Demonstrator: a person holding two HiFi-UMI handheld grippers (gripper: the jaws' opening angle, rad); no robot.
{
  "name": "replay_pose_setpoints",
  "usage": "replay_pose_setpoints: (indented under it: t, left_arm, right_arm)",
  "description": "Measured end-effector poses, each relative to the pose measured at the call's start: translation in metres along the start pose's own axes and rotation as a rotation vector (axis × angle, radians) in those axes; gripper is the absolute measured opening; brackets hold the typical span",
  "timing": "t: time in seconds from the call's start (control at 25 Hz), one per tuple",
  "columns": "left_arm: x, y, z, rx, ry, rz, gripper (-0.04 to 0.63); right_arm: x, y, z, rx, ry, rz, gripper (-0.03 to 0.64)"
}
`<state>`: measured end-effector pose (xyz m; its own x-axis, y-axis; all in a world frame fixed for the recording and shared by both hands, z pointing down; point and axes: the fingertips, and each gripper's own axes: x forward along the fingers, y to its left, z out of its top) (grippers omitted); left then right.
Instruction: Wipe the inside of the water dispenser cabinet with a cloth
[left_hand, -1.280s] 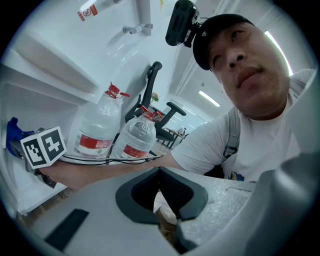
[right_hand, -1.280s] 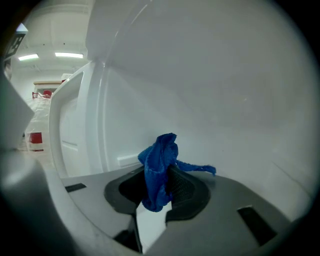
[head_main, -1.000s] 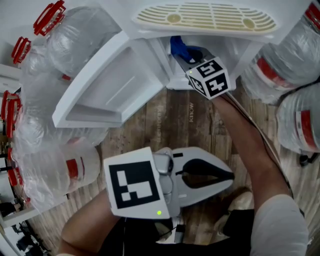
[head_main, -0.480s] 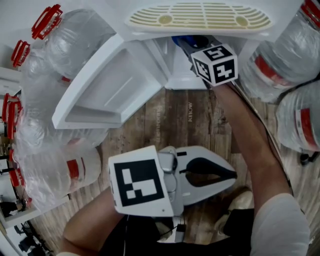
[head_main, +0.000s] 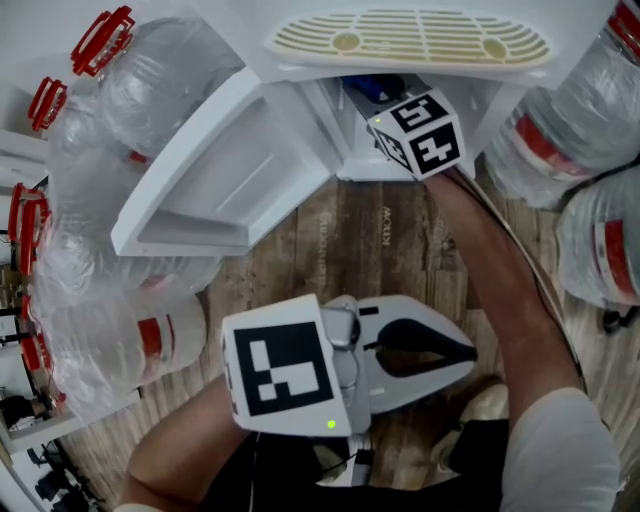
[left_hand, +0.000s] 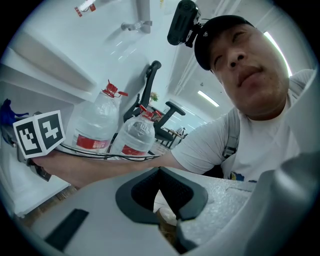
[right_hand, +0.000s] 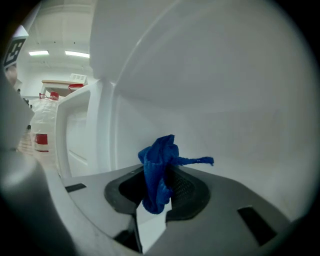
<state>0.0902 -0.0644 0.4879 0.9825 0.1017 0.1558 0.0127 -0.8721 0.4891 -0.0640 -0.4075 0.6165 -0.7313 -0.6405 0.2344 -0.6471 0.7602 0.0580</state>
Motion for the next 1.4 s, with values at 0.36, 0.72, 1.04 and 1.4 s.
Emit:
replay_pose_setpoints:
  t: [0.36,0.72,1.04,1.4]
  left_arm:
    - [0.006,-0.003,-0.001,0.010,0.010,-0.008,-0.002]
    - [0.011,-0.005,-0.001,0.004,0.011,-0.014,-0.002]
    - [0.003,-0.006,-0.002,0.003,0.004,-0.008,-0.002]
    - [-0.002,-0.009,-0.001,-0.001,-0.010,-0.028,-0.002]
  right_arm:
    - [-0.023,0.035,-0.002,-0.027,0.002,0.085,0.095]
    - [-0.026,-0.012,0.015,-0.006,-0.036,-0.036,0.092]
    - [-0.003,-0.008,0.036,-0.006,-0.039,-0.049,0.095]
    - [-0.030,0.024,0.040,0.001,-0.087,-0.040,0.094]
